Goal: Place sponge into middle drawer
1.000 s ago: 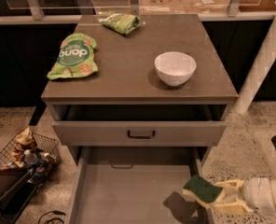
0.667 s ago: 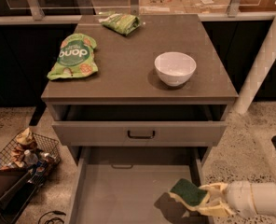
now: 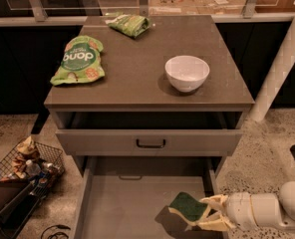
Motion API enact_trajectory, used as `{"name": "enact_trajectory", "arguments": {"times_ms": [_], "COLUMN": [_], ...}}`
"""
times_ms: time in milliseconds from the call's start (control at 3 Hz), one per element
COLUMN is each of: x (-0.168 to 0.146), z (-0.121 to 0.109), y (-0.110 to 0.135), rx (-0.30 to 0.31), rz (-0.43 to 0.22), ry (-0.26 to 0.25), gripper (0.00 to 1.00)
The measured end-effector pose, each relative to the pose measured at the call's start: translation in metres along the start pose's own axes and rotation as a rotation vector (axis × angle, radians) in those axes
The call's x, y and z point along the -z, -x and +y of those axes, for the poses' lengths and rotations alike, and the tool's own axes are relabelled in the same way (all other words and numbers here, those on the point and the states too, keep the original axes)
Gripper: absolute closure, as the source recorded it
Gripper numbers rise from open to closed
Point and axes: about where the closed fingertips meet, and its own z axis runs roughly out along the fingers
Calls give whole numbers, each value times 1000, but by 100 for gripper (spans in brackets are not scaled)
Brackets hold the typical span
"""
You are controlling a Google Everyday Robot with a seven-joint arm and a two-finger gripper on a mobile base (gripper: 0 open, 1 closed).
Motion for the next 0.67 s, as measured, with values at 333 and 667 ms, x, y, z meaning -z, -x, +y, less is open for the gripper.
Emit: {"name": "enact_trajectory", "arguments": {"times_ms": [333,667], "x": [-29,-81], "z": [-15,-40], "y": [8,26], "rx": [35,95], "rz": [-22,-69], "ry": [51,133], "gripper": [100,100]}}
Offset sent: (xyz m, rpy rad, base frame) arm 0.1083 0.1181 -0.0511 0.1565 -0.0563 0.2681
